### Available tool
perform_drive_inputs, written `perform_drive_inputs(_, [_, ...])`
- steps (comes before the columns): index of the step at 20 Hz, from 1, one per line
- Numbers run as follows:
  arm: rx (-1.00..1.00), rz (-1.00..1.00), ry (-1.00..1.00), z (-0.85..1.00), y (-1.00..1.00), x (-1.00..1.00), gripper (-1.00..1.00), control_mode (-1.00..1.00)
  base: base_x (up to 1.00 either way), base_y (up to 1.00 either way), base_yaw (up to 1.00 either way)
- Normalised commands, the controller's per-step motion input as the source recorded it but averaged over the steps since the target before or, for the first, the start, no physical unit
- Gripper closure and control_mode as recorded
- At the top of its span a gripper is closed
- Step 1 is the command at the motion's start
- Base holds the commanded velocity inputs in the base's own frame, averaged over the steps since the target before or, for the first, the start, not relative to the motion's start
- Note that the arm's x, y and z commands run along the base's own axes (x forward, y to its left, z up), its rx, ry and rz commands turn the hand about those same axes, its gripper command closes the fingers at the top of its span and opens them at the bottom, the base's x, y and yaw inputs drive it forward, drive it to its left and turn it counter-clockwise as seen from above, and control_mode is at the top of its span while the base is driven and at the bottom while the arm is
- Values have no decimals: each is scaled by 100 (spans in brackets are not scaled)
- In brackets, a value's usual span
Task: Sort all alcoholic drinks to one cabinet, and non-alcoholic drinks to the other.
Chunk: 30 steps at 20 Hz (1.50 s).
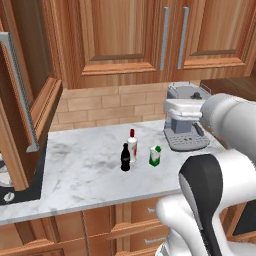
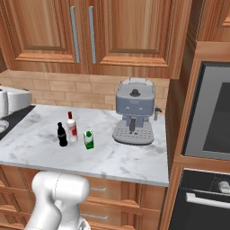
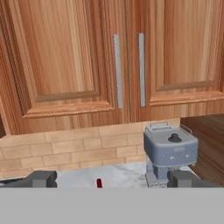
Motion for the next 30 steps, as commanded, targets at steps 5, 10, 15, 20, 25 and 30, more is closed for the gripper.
perform_drive_inputs(5, [0, 9, 5, -50, 0, 5, -100, -100, 0, 0, 0])
perform_drive_inputs(10, [0, 9, 7, -41, 0, 22, -100, -100, 0, 0, 0])
perform_drive_inputs(15, [0, 7, 13, -42, 4, 23, -100, -100, 0, 0, 0])
perform_drive_inputs(20, [0, 7, 14, -47, 5, 20, -100, -100, 0, 0, 0])
perform_drive_inputs(25, [0, 6, 12, -42, 9, 17, -100, -100, 0, 0, 0])
perform_drive_inputs(30, [0, 6, 12, -30, 4, 16, -100, -100, 0, 0, 0])
